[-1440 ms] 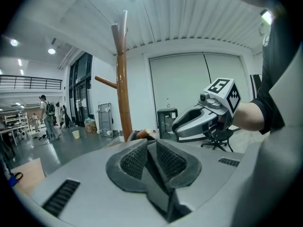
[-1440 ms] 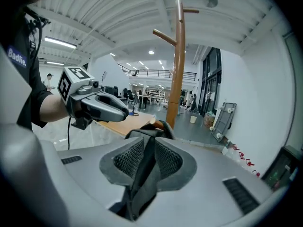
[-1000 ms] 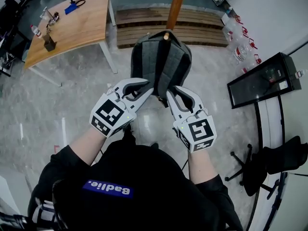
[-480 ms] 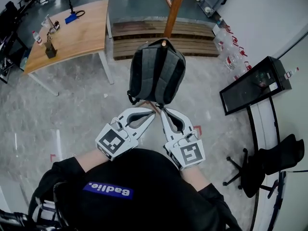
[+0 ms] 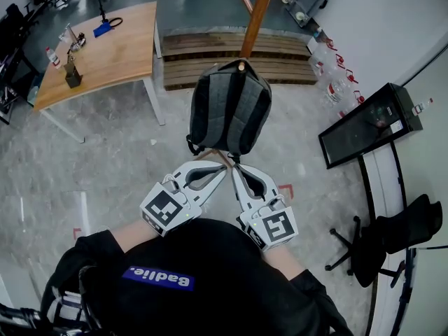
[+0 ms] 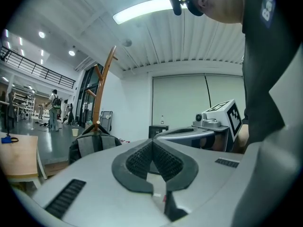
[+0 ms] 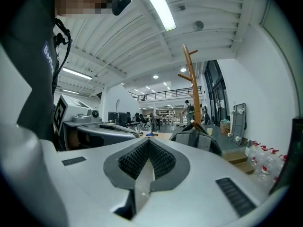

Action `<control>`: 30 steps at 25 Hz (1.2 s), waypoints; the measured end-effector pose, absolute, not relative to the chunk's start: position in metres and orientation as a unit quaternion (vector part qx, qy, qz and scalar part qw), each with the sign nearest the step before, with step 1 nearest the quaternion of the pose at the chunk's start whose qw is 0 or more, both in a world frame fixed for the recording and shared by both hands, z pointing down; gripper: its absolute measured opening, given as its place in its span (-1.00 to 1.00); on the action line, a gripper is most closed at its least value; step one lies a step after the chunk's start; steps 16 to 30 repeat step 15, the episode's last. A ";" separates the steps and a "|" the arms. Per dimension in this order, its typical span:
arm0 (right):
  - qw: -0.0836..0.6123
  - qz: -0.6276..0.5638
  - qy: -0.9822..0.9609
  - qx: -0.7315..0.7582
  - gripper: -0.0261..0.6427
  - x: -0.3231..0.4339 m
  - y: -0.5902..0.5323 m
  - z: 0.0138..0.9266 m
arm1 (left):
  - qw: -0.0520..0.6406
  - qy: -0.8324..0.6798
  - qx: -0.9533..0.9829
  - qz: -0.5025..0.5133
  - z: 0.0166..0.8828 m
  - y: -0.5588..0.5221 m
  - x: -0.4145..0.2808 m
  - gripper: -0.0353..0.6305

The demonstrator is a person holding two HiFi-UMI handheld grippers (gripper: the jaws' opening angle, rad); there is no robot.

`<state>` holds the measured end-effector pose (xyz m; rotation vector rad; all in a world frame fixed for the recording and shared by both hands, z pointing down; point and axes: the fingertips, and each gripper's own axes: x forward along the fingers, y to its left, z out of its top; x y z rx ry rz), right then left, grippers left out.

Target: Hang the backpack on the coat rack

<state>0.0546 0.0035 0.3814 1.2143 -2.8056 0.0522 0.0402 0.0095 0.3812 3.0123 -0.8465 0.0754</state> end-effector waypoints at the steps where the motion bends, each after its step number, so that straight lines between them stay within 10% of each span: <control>1: 0.042 0.017 -0.917 0.396 -0.91 0.055 0.003 0.381 | 0.006 -0.271 0.962 0.024 0.381 0.009 0.040 -0.87; 30: 0.045 0.024 -0.920 0.388 -0.91 0.049 0.001 0.385 | 0.010 -0.273 0.962 0.024 0.382 0.006 0.038 -0.87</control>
